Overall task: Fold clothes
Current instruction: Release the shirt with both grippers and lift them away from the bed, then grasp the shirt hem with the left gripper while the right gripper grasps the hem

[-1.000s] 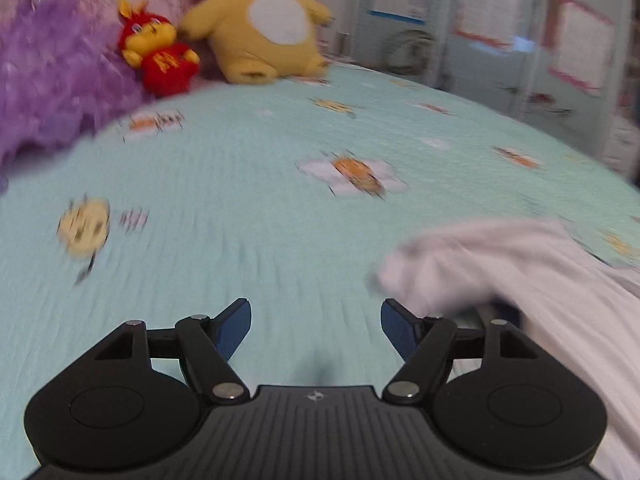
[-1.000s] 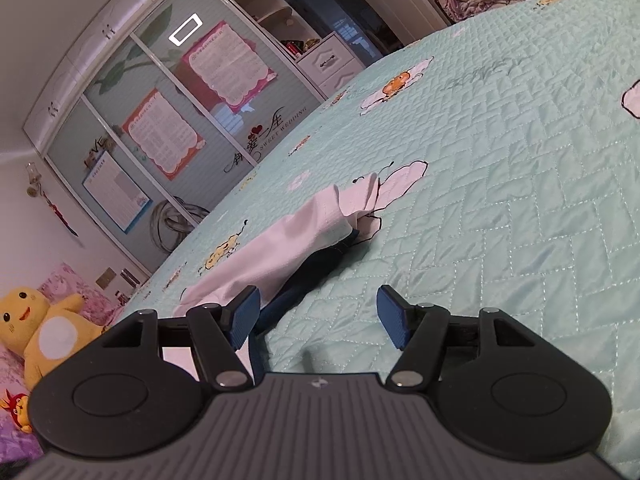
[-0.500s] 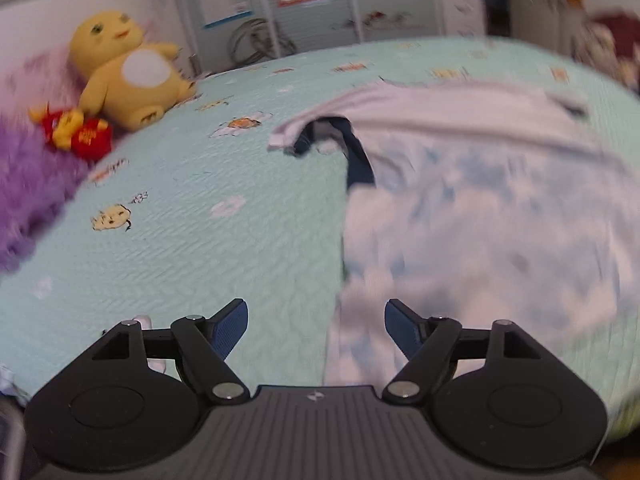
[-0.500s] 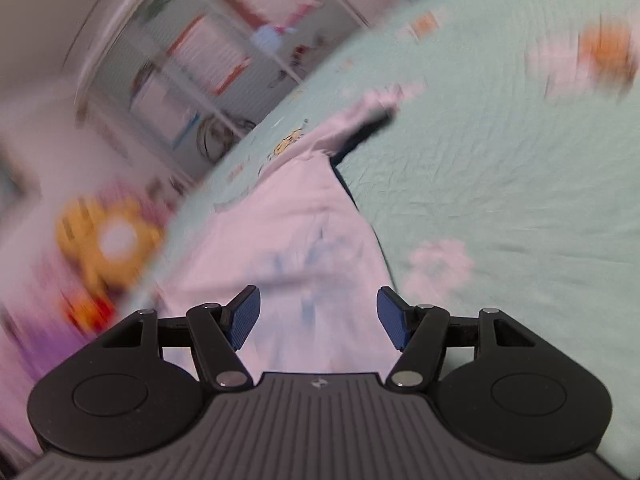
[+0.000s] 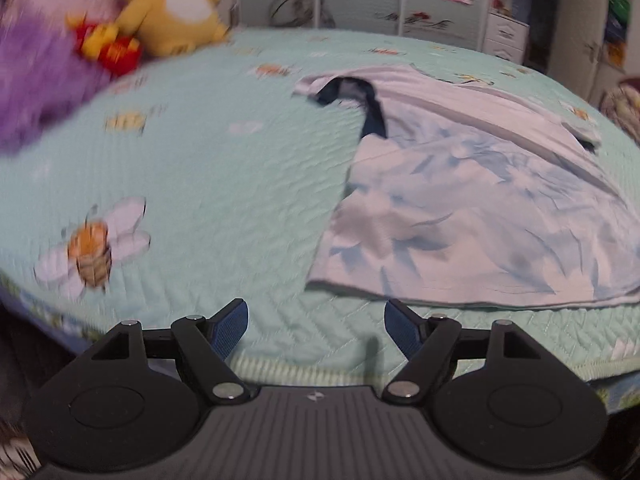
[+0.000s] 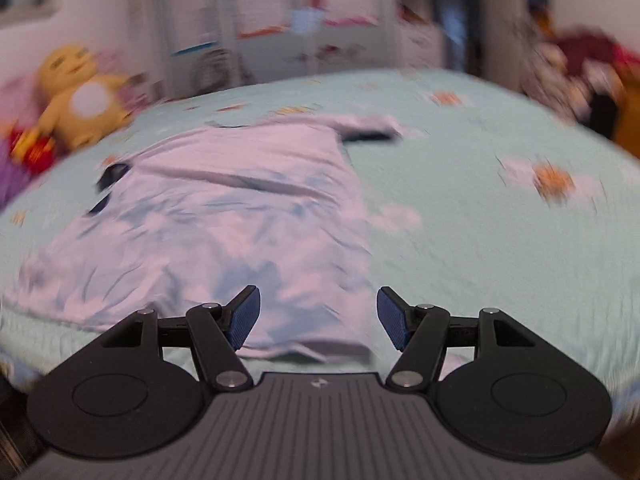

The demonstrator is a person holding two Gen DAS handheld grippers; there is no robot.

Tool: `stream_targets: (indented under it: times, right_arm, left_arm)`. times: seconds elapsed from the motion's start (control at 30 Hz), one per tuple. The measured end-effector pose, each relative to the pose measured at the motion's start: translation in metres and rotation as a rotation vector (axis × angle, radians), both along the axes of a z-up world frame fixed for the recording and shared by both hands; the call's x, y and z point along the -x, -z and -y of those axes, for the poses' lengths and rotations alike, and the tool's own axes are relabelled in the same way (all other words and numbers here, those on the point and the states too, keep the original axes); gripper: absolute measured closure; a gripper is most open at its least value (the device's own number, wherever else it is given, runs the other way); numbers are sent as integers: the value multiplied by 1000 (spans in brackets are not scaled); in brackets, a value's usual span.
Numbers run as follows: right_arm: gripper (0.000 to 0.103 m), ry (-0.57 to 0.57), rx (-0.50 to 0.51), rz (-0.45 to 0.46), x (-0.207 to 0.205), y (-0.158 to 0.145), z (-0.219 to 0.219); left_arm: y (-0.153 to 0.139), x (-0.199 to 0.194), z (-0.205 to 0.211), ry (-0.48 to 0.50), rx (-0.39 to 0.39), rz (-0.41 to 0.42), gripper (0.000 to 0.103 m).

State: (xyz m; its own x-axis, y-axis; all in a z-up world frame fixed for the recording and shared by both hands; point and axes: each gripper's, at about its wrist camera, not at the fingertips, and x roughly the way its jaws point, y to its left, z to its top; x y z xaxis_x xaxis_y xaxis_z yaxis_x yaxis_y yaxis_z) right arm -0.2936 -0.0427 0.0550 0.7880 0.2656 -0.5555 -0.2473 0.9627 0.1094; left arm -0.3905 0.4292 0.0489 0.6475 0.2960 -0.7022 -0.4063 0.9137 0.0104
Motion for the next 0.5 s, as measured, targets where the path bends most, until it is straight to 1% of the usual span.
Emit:
stream_targets:
  times: [0.03, 0.1, 0.17, 0.2, 0.37, 0.4, 0.5]
  right_arm:
    - [38, 9, 59, 19, 2, 6, -1]
    - [38, 24, 94, 12, 5, 14, 3]
    - [38, 51, 37, -20, 4, 19, 12]
    - [38, 59, 40, -28, 2, 24, 10]
    - [38, 44, 174, -11, -4, 33, -5]
    - [38, 49, 182, -8, -5, 33, -5]
    - [39, 69, 166, -5, -10, 34, -4]
  left_arm:
    - [2, 0, -1, -3, -3, -11, 25]
    - [6, 2, -1, -2, 1, -19, 25]
    - [10, 1, -2, -8, 26, -23, 24]
    - [11, 0, -1, -9, 29, -27, 24]
    - [13, -4, 4, 1, 5, -43, 24]
    - [12, -4, 4, 2, 6, -39, 24]
    - [10, -5, 4, 4, 15, -18, 24]
